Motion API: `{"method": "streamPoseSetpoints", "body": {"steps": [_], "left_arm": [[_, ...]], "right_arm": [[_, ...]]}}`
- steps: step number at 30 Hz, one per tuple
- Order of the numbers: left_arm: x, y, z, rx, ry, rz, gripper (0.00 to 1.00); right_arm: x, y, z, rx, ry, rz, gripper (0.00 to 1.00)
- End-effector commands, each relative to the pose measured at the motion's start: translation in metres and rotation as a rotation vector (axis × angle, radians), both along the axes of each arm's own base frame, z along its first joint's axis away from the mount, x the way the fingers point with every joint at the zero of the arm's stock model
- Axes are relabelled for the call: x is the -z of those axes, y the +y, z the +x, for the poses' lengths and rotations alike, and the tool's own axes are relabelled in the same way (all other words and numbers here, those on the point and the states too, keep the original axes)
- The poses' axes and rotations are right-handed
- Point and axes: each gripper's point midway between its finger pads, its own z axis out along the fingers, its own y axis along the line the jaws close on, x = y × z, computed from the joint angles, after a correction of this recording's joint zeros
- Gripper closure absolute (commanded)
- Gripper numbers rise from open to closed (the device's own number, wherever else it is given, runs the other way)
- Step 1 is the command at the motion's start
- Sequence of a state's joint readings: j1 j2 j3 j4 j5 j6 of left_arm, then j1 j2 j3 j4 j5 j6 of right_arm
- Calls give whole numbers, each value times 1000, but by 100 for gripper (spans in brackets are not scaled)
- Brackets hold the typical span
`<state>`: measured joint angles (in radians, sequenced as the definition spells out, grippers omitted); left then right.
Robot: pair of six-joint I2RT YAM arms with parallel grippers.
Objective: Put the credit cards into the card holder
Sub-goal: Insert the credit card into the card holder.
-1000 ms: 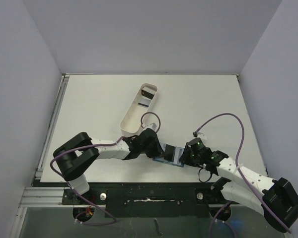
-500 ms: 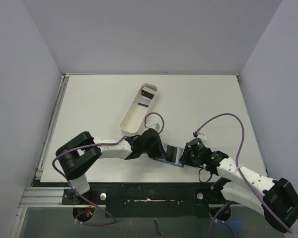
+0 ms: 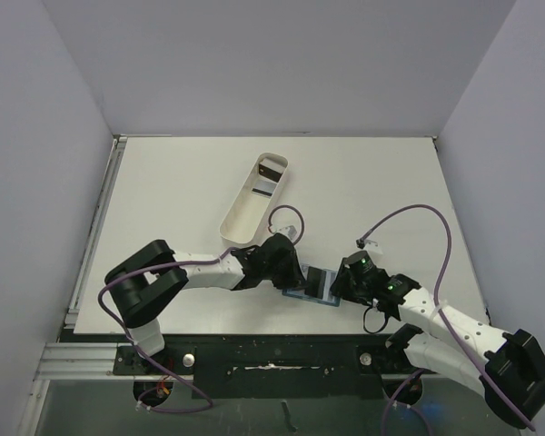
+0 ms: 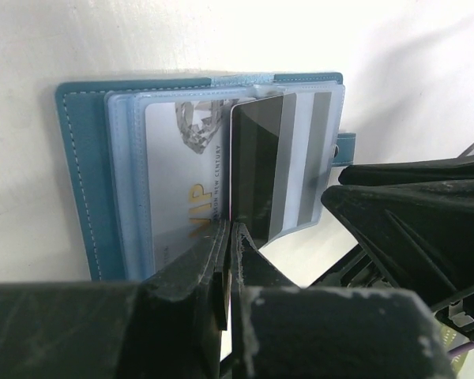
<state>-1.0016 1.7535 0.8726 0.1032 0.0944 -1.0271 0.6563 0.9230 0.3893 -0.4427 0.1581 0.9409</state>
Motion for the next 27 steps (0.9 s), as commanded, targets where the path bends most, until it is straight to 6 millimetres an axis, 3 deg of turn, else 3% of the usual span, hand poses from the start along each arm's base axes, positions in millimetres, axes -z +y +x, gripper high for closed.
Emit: {"method": "streamPoseSetpoints", "body": {"steps": [1,7,27], "left_arm": [[-10,-13,2,34,-23,-20,95],[-13,-17,4,31,-30,-35,82],[-23,-46,7,105,-60,-94,82]], "right_arm": [[-18,6,18,29,-72,22,64],[-10,7,15,26,-54,26,66],[-2,20,13,-20,-53,76,70]]}}
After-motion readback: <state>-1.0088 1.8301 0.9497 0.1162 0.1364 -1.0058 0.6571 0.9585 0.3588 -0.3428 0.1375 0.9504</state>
